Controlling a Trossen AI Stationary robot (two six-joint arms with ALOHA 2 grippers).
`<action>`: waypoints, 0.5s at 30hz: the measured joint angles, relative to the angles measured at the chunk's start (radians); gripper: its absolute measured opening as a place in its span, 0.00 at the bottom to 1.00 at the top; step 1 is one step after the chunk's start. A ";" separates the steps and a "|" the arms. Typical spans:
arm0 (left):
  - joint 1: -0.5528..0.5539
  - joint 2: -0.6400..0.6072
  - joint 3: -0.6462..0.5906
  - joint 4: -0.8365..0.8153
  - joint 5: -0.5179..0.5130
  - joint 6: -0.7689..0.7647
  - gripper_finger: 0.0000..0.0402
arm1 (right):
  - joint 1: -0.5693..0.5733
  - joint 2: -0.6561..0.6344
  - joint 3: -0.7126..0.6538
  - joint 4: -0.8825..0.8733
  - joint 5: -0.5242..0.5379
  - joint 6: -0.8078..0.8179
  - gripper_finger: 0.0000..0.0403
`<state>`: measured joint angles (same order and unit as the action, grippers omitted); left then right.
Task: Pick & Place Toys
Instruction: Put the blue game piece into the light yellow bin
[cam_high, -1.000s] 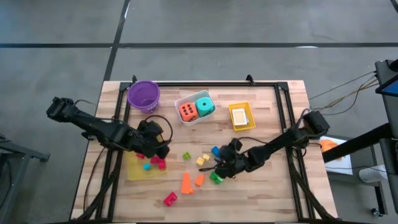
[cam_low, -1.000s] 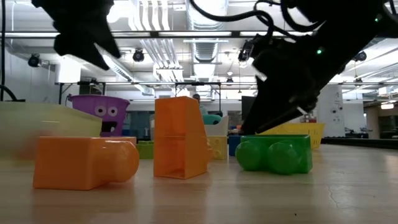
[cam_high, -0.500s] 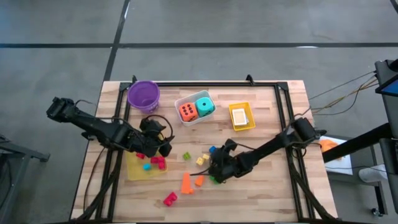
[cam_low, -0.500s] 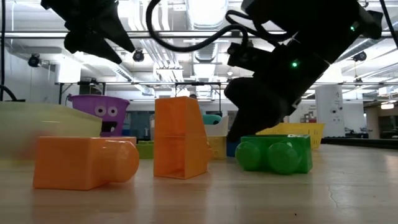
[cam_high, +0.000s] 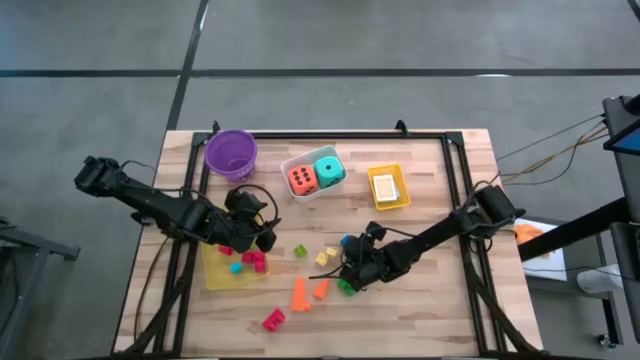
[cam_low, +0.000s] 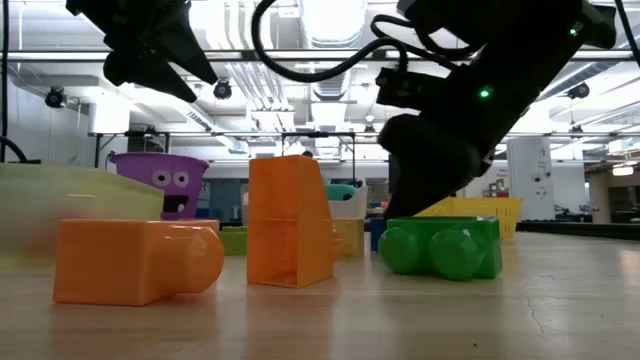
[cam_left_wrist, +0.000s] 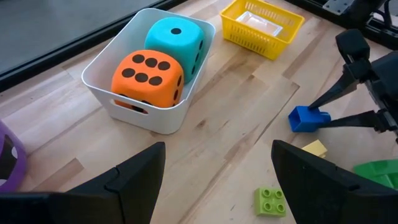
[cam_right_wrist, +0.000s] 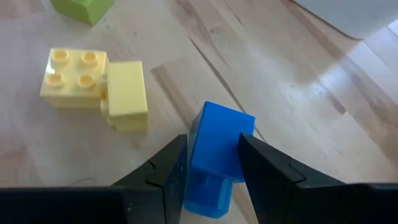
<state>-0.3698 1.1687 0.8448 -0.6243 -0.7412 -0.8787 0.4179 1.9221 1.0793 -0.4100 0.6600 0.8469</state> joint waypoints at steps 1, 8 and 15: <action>0.000 0.000 0.000 0.000 0.000 0.000 0.74 | 0.000 -0.010 -0.004 -0.002 -0.002 -0.005 0.35; 0.000 0.000 -0.001 0.000 0.000 0.000 0.74 | -0.011 -0.025 -0.009 0.005 -0.050 -0.036 0.49; 0.000 0.001 -0.002 0.000 0.000 0.008 0.74 | -0.023 -0.025 -0.012 -0.007 -0.033 -0.021 0.68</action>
<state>-0.3702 1.1694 0.8433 -0.6247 -0.7410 -0.8711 0.3954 1.8972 1.0675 -0.4171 0.6265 0.8259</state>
